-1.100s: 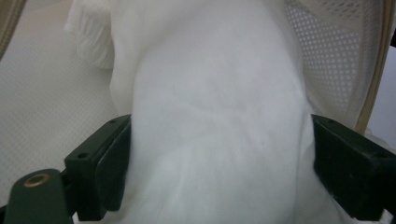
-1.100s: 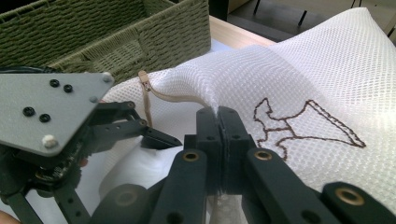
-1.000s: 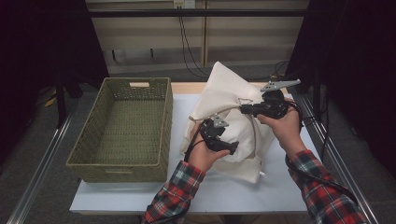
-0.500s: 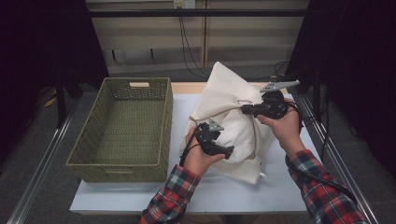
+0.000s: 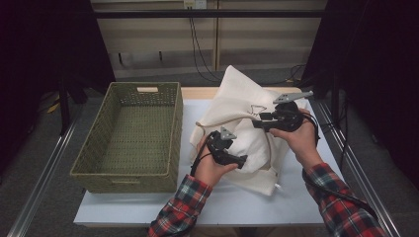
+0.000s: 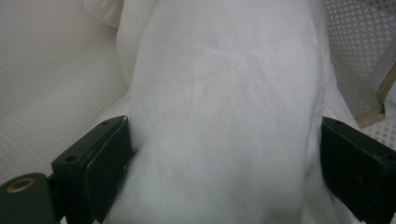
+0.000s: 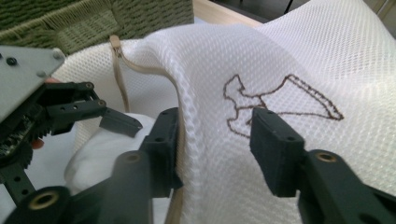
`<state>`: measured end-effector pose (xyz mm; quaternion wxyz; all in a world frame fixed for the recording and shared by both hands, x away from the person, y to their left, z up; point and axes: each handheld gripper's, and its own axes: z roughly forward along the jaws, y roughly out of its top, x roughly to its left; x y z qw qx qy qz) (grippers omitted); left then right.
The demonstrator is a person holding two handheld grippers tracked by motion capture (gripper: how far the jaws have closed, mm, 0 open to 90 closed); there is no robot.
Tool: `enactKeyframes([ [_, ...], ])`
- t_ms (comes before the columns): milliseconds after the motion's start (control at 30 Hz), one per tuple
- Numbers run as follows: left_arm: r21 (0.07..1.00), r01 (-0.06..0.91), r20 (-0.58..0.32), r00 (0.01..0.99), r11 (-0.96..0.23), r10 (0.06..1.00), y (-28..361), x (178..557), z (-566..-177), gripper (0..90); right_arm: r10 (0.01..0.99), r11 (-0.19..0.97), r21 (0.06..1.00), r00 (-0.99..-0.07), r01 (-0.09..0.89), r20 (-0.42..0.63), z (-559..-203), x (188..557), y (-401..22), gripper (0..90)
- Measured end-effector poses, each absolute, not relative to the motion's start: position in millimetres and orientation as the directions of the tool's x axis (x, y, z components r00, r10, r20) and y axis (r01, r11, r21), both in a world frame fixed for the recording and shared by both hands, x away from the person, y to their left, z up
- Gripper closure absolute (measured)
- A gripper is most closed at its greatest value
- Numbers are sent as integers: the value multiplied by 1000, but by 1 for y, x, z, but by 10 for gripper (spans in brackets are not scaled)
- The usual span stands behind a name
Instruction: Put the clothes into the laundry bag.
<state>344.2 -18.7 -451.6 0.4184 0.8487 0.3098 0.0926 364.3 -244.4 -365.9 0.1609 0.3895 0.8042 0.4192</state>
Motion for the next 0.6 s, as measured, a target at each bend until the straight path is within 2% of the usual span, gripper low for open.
enactKeyframes([
  [133, 765, 456, -109, 788, -455, 606, -18, 345, -452, 78, 763, 374, 781, -644, 500, 47, -372, 364, -244, 434],
  [267, 760, 458, -103, 785, -461, 611, -17, 346, -452, 77, 767, 396, 763, -641, 511, 31, -381, 365, -247, 415],
  [367, 763, 462, -111, 784, -453, 611, -18, 346, -454, 77, 777, 387, 763, -629, 518, 32, -386, 366, -251, 450],
  [600, 754, 458, -95, 785, -470, 612, -18, 346, -456, 76, 795, 410, 759, -606, 506, -25, -383, 366, -261, 617],
])
